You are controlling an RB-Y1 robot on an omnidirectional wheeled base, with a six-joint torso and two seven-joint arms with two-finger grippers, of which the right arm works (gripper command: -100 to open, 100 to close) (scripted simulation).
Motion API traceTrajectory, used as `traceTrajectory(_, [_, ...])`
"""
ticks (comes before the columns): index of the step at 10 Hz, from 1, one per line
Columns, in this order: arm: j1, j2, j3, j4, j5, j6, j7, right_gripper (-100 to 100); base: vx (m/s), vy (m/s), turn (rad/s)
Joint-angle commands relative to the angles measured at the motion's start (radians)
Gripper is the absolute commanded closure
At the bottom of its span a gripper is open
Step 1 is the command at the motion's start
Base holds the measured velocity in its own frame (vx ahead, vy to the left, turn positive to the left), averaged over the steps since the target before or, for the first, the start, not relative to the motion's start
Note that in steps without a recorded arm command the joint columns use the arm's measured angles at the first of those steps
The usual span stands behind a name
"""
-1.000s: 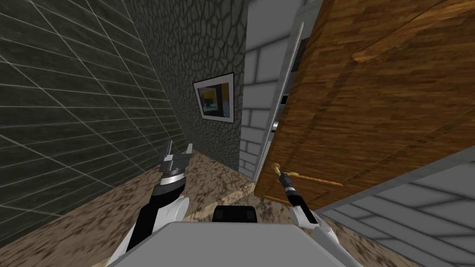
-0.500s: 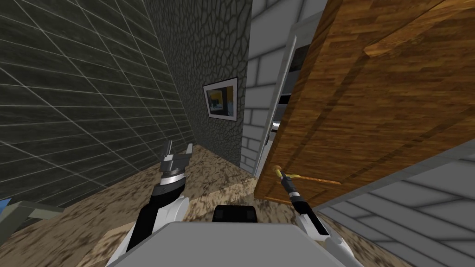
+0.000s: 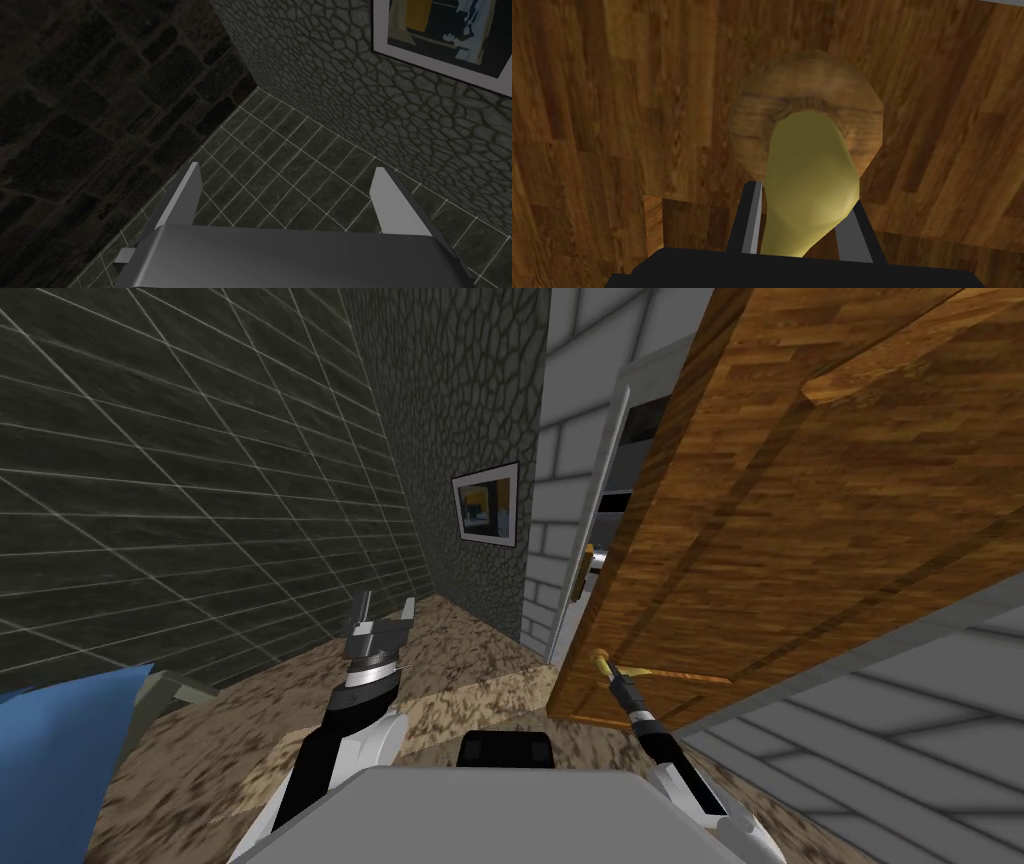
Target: Pull the door open
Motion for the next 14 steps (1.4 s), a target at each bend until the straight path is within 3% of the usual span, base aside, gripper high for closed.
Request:
traceTrajectory(1, [0.015,-0.019,0.018,0.007,-0.007,-0.031,-0.011,100,-0.187,-0.05,0.165])
traceTrajectory(5, [0.052,-0.063,0.061,0.01,-0.025,-0.097,-0.035,100,-0.198,-0.064,0.149])
traceTrajectory(6, [0.042,-0.049,0.06,0.015,-0.018,-0.089,-0.032,100,-0.093,-0.021,0.037])
traceTrajectory(7, [0.055,-0.06,0.077,0.025,-0.022,-0.12,-0.043,100,-0.141,-0.045,0.192])
traceTrajectory(14, [0.097,-0.107,0.127,0.051,-0.039,-0.22,-0.073,100,-0.196,-0.066,0.147])
